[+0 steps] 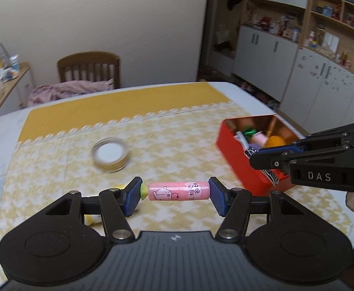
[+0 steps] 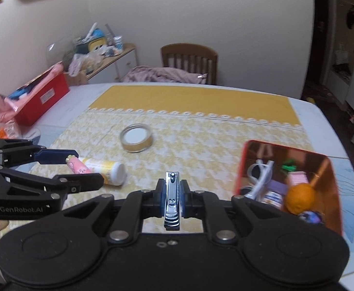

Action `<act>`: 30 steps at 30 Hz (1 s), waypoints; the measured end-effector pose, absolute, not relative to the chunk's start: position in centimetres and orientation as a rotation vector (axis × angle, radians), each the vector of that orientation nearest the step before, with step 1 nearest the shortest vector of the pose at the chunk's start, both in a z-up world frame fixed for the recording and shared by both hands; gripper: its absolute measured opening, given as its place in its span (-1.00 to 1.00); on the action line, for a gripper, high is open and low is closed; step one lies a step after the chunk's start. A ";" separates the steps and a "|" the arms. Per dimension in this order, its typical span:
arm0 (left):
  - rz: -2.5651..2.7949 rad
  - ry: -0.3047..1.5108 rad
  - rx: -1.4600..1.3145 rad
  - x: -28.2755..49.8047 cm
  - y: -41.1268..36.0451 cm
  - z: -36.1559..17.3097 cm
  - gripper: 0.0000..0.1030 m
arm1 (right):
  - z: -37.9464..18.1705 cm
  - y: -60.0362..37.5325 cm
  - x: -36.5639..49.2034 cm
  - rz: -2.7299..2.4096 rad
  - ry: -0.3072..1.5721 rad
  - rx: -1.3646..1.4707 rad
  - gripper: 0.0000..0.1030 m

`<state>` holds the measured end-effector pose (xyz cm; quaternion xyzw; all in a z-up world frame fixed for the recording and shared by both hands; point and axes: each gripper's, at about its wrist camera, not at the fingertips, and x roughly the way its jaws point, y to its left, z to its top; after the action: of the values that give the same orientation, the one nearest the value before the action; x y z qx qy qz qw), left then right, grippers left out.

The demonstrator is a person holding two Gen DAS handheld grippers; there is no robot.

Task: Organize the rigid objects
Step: 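Carry the pink tube and nail clipper over the red tin with both tools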

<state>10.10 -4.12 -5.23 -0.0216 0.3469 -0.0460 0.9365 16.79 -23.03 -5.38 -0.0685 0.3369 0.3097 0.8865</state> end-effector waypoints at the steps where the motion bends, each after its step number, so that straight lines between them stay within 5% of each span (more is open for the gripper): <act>1: -0.105 0.704 -0.041 10.3 -4.6 -5.0 0.15 | -5.3 -23.7 16.8 0.632 0.698 -0.137 -0.79; 30: -0.314 0.780 -0.016 24.3 -16.5 -6.5 0.15 | -8.2 -33.8 21.8 0.440 0.745 -0.067 -0.79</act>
<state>24.25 -16.54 -6.46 -0.0078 0.3784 -0.1523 0.9130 21.76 -33.84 -8.16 -0.0324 0.3608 0.2131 0.9074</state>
